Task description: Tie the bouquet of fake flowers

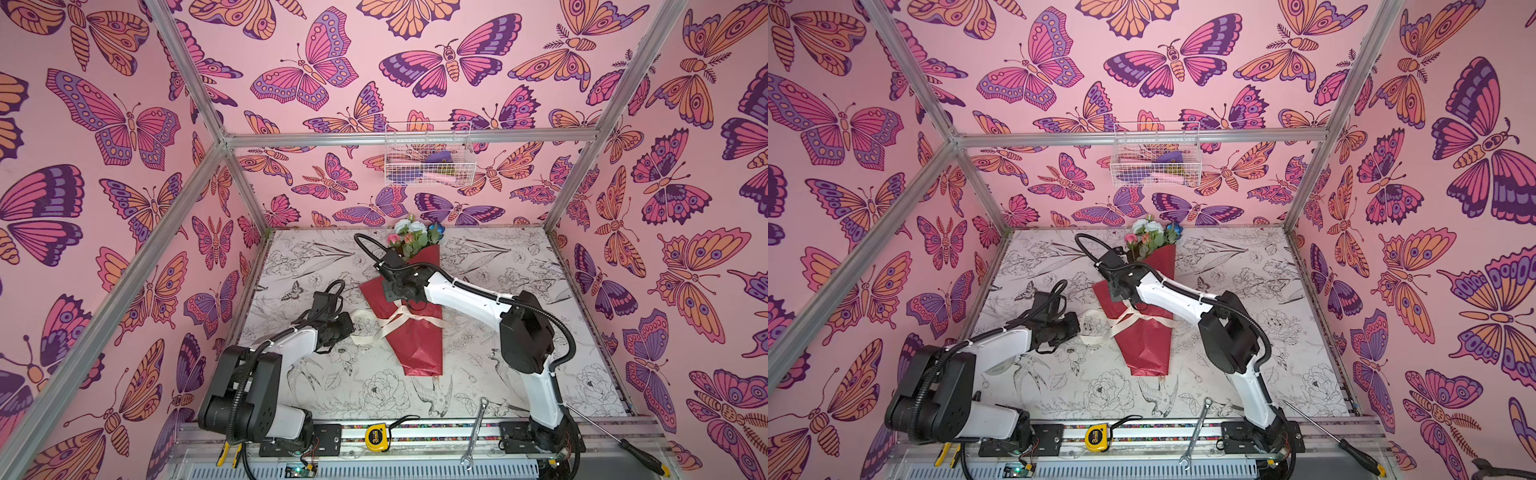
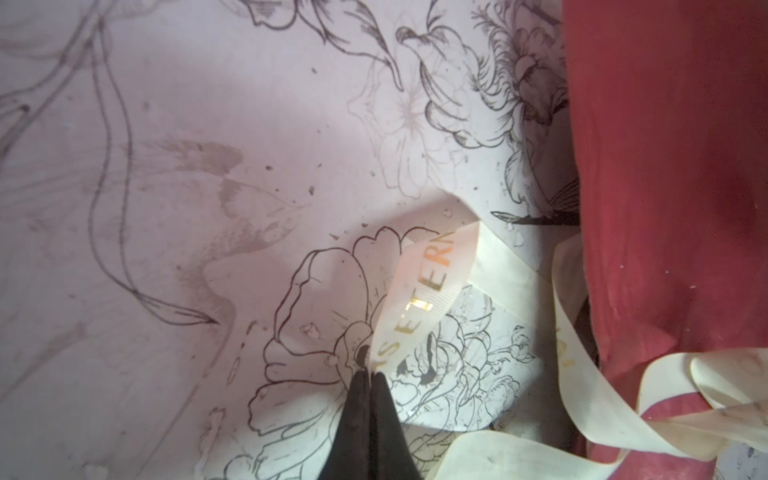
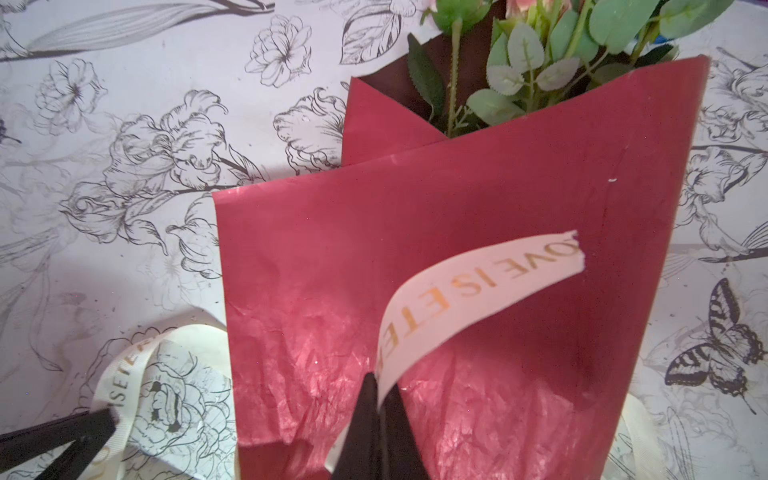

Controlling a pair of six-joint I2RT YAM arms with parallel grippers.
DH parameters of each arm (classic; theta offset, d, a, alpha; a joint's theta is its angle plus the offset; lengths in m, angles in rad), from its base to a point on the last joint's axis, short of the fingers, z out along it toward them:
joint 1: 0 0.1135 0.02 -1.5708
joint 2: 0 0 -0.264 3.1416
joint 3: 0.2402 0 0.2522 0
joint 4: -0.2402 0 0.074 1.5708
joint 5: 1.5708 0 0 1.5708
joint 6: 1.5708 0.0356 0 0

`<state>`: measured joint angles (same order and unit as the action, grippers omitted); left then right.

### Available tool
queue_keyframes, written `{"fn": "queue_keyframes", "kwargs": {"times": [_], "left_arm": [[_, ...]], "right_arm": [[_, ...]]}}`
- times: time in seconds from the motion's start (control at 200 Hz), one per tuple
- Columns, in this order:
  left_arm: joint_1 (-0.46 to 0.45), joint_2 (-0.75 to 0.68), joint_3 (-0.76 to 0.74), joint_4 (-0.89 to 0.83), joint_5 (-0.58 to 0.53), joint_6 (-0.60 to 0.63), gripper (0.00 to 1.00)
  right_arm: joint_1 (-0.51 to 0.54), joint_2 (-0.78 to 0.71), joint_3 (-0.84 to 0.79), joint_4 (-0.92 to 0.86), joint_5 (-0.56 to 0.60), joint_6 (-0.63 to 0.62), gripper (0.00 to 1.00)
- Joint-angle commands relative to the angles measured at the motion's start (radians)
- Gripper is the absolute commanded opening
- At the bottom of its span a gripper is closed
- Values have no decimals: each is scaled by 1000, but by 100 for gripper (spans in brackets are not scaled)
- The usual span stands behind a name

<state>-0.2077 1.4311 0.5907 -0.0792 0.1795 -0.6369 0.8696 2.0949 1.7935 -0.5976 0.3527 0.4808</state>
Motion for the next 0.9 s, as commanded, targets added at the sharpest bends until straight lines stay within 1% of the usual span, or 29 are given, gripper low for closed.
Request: {"fn": "queue_keyframes", "kwargs": {"times": [0.0, 0.07, 0.135, 0.16, 0.33, 0.421, 0.526, 0.676, 0.771, 0.896], "left_arm": [[8, -9, 9, 15, 26, -9, 5], [9, -20, 9, 16, 19, -6, 28], [9, -27, 16, 8, 14, 1, 41], [10, -25, 20, 3, 11, 4, 44], [9, 3, 54, -36, 0, 25, 54], [7, 29, 69, -55, 0, 34, 57], [7, 58, 80, -62, 3, 40, 57], [4, 98, 95, -64, -10, 57, 53], [-1, 128, 111, -71, -19, 71, 48], [-21, 157, 137, -96, -41, 86, 33]], "right_arm": [[-3, -44, 6, 29, 14, -34, 0], [-3, -48, -6, 41, -6, -29, 0], [-4, -51, -12, 49, -21, -24, 0], [-4, -53, -15, 53, -26, -22, 0], [-4, -64, -29, 80, -60, -11, 0], [-4, -72, -31, 96, -72, -9, 0], [-4, -85, -20, 107, -68, -24, 0], [-5, -98, 0, 112, -53, -51, 0], [-5, -113, -3, 129, -54, -59, 0], [-5, -137, -8, 147, -42, -75, 0]]}}
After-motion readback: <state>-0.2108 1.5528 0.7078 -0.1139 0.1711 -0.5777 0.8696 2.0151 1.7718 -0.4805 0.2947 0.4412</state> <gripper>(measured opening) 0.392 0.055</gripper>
